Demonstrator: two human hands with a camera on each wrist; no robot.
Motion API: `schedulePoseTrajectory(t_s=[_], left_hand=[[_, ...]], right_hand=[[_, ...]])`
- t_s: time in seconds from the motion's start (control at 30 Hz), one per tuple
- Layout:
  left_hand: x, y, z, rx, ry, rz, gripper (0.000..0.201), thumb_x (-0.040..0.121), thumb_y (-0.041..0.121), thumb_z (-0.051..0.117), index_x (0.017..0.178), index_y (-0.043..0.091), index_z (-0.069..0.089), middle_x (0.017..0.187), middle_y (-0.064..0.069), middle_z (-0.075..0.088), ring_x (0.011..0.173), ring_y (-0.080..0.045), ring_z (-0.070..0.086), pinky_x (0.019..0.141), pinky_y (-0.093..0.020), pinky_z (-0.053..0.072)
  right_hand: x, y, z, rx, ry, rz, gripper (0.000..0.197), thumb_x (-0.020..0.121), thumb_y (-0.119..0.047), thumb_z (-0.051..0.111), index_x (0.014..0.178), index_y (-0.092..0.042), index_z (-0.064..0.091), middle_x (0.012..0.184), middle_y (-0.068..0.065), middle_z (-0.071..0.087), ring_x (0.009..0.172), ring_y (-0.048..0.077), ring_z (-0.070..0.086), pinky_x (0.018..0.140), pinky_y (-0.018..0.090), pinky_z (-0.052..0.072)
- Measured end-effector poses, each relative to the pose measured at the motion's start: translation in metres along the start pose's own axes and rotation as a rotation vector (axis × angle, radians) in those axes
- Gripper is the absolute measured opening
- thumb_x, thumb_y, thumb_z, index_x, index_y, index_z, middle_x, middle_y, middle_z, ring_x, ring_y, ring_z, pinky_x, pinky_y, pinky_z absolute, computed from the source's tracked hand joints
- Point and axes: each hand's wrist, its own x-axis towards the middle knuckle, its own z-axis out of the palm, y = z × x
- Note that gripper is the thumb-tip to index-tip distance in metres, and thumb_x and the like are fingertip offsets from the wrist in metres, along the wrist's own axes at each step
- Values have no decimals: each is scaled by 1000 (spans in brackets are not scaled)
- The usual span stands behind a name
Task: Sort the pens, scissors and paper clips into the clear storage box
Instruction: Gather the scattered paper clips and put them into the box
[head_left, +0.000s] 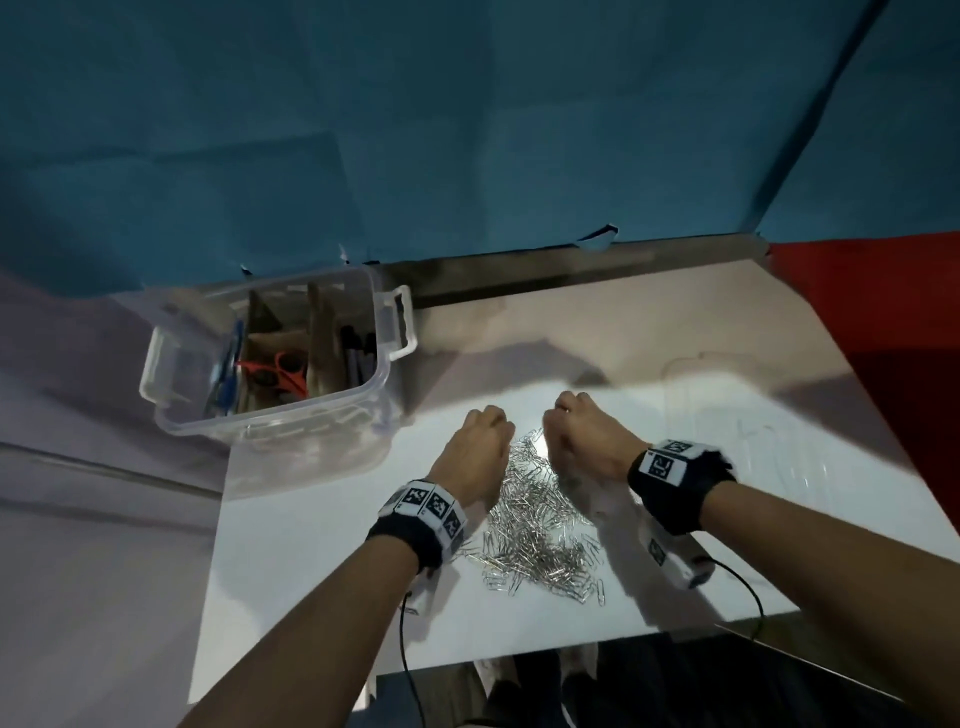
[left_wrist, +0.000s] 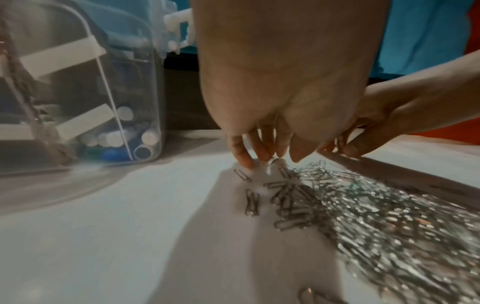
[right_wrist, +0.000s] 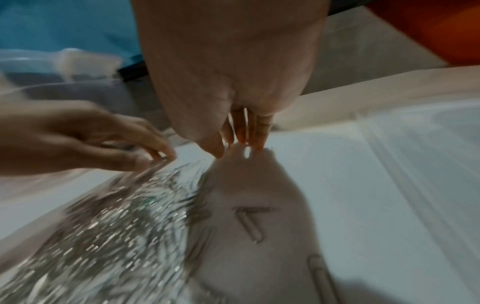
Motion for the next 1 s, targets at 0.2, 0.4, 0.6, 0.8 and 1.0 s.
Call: schedulePoseTrajectory(t_s=[0.2,0.4,0.6,0.8,1.0], left_hand=[[-17,-32,-19,-181,70,-139,31,104,18,47,129,8,62,128,-11,57,116,-24,55,102,-36,46],[-34,-28,-7,-107,-33,-235,11,91,13,53,93,15,43,100,-3,40,98,-26,46,81,-29,36],[-26,12,3,-222,-89,-146,13,96,12,52,108,11,56,109,-8,46,95,-27,55,90,-40,49],[-40,-6,-15,-175,-107,-218,41,94,36,64,125,11,54,120,-10,48,95,-26,57,86,-39,51],[-49,14,7,-245,-207,-217,64,82,45,75,131,17,47,115,-4,38,99,-26,54,87,-41,51]], right_hand=[[13,14,-31,99,111,47,20,92,-11,54,105,-5,69,104,9,67,94,22,63,93,38,52],[9,-1,-1,65,148,153,17,91,-9,44,84,-10,60,92,6,61,75,17,56,63,32,50],[-8,-29,16,41,-58,-108,27,87,-6,57,114,-7,60,111,10,53,101,23,50,87,34,44],[-10,2,7,82,17,27,19,91,-23,55,109,-18,61,107,3,57,103,25,55,86,35,45],[-20,-25,31,65,-45,-36,17,89,-24,63,101,-14,58,99,3,48,89,22,50,82,36,46]])
